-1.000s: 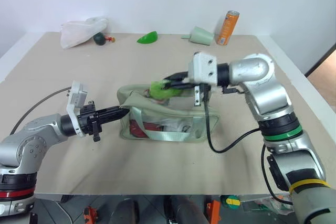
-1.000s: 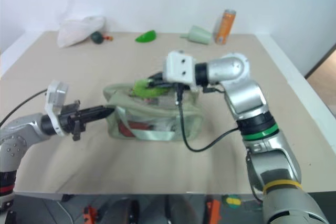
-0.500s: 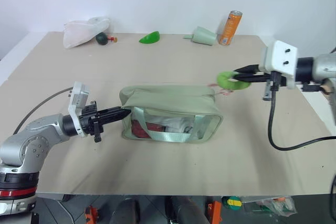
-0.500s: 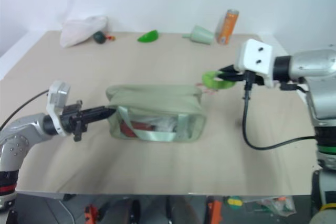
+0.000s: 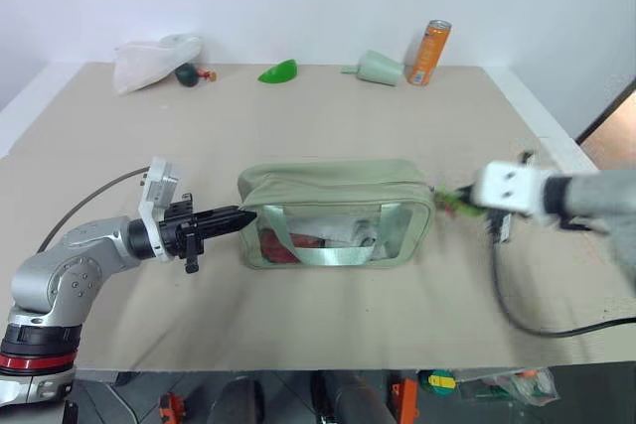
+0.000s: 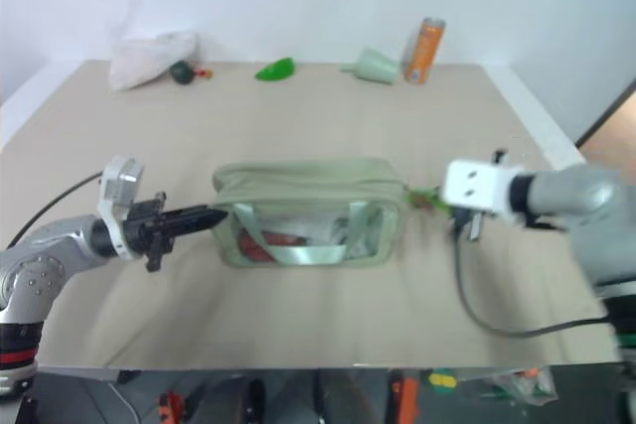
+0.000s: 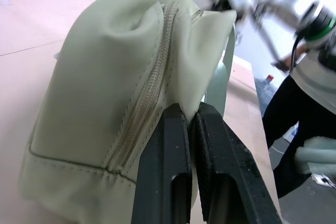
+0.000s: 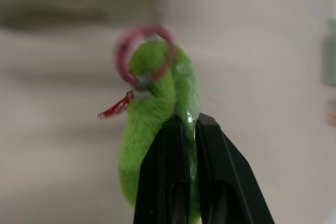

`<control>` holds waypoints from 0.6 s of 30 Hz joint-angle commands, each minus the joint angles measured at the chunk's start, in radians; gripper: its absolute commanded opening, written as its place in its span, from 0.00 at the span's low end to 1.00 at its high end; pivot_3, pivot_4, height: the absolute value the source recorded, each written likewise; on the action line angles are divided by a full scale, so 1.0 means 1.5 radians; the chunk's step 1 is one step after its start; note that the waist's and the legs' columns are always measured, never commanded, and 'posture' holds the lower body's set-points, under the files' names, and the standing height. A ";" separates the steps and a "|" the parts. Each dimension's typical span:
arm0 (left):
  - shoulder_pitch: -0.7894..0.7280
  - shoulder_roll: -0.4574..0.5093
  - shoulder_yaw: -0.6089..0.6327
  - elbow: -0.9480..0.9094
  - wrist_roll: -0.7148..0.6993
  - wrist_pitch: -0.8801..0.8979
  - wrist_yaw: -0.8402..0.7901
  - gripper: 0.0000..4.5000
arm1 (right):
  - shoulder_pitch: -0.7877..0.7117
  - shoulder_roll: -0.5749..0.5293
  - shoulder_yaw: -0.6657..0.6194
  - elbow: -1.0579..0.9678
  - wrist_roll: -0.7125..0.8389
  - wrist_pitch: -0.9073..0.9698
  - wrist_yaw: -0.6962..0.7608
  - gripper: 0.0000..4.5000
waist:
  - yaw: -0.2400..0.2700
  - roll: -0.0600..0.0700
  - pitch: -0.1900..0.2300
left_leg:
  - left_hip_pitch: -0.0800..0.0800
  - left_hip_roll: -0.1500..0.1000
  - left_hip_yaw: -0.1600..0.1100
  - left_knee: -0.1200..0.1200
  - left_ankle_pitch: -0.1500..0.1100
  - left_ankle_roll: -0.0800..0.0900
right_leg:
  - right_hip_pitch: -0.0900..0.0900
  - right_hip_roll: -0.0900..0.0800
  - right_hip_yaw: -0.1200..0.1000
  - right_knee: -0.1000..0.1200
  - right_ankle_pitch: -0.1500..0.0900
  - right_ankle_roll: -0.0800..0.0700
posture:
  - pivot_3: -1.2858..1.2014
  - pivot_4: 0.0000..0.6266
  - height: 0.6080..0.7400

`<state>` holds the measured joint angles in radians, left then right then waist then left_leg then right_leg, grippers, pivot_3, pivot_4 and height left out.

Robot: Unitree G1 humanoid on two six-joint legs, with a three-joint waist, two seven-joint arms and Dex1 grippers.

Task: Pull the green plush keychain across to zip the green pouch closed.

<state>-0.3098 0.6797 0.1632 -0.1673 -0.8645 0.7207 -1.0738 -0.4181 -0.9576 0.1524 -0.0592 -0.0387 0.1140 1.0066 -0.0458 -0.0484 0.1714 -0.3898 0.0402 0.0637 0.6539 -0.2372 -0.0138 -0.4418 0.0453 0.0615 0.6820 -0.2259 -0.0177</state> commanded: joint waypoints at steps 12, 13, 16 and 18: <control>0.016 0.005 0.042 -0.010 -0.025 0.047 0.068 0.00 | -0.090 0.049 -0.042 0.073 0.029 0.043 0.010 0.16 | -0.002 0.001 0.000 | 0.003 0.003 0.000 -0.001 0.002 0.000 | 0.001 0.004 0.000 0.001 0.002 -0.001 | 0.52 0.24 1.00; 0.018 0.005 0.042 -0.011 -0.023 0.046 0.069 0.00 | -0.091 0.045 -0.057 0.059 0.054 0.063 0.025 0.17 | -0.002 0.001 0.000 | 0.002 0.003 0.001 -0.001 0.002 0.000 | 0.000 0.004 0.000 0.001 0.002 -0.001 | 0.52 0.24 1.00; 0.011 0.002 0.050 -0.002 -0.039 0.061 0.078 0.18 | -0.096 0.044 -0.094 0.033 0.104 0.107 0.036 0.41 | -0.002 0.001 0.000 | 0.001 0.003 0.000 -0.001 0.002 0.000 | 0.000 0.004 0.000 0.001 0.001 -0.002 | 0.52 0.24 1.00; 0.003 -0.001 0.056 0.003 -0.044 0.063 0.085 0.35 | -0.089 0.037 -0.114 0.020 0.130 0.132 0.047 0.58 | -0.002 0.001 0.000 | 0.001 0.003 0.000 -0.001 0.001 0.000 | 0.000 0.004 0.000 0.000 0.001 -0.002 | 0.52 0.24 1.00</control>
<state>-0.2917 0.6782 0.2123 -0.1634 -0.9152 0.8128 -0.9580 -0.5431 -0.8790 0.0312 0.0162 0.1075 0.2818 1.0627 -0.0483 -0.0470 0.1719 -0.3886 0.0449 0.0633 0.6519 -0.2353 -0.0137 -0.4418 0.0514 0.0614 0.6822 -0.2240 -0.0212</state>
